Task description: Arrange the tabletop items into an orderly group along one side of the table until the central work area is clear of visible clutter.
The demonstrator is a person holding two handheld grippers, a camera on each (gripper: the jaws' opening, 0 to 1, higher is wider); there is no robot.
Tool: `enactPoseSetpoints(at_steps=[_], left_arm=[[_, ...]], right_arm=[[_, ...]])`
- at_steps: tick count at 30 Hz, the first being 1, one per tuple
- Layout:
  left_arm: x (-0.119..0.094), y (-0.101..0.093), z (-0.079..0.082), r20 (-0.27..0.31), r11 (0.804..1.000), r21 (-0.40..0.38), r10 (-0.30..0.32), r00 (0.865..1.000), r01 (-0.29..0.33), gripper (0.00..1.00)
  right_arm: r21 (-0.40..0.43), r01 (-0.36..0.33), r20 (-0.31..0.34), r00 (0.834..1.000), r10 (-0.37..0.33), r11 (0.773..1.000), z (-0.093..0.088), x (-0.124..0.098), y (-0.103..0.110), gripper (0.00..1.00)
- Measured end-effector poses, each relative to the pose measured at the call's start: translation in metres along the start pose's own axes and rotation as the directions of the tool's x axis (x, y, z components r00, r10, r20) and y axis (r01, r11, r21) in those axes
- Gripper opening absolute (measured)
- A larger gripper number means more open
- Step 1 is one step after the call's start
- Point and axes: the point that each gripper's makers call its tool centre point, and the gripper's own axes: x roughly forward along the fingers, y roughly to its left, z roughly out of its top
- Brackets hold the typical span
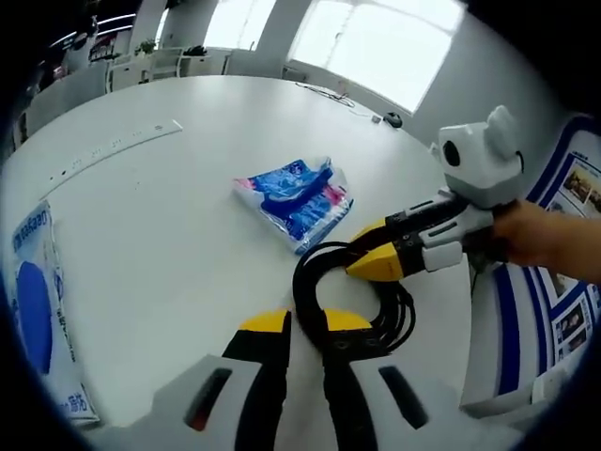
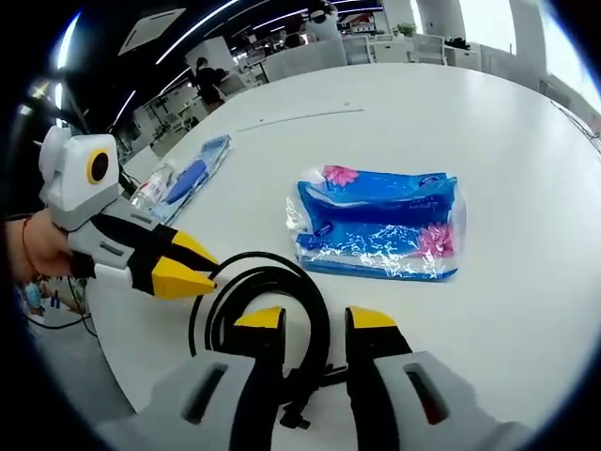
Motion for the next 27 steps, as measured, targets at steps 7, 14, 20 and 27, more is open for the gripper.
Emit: enactPoseSetpoints(at_steps=[7, 14, 20, 27], left_arm=[[-0.008, 0.003, 0.003, 0.012, 1.000, -0.005, 0.015, 1.000, -0.015, 0.19], [-0.017, 0.004, 0.007, 0.028, 1.000, -0.005, 0.025, 0.999, -0.025, 0.28], [-0.023, 0.002, 0.010, 0.043, 1.000, -0.003, 0.028, 0.999, -0.028, 0.33], [-0.032, 0.001, 0.013, 0.060, 1.000, 0.007, 0.029, 0.998, -0.030, 0.38]], right_arm=[[0.000, 0.006, 0.010, 1.000, -0.006, 1.000, 0.003, -0.004, 0.000, 0.26], [0.003, 0.010, 0.023, 1.000, -0.010, 1.000, 0.006, -0.007, 0.003, 0.29], [0.007, 0.019, 0.031, 0.999, -0.020, 1.000, 0.007, -0.012, 0.004, 0.33], [0.014, 0.030, 0.043, 0.999, -0.031, 0.999, 0.009, -0.017, 0.004, 0.38]])
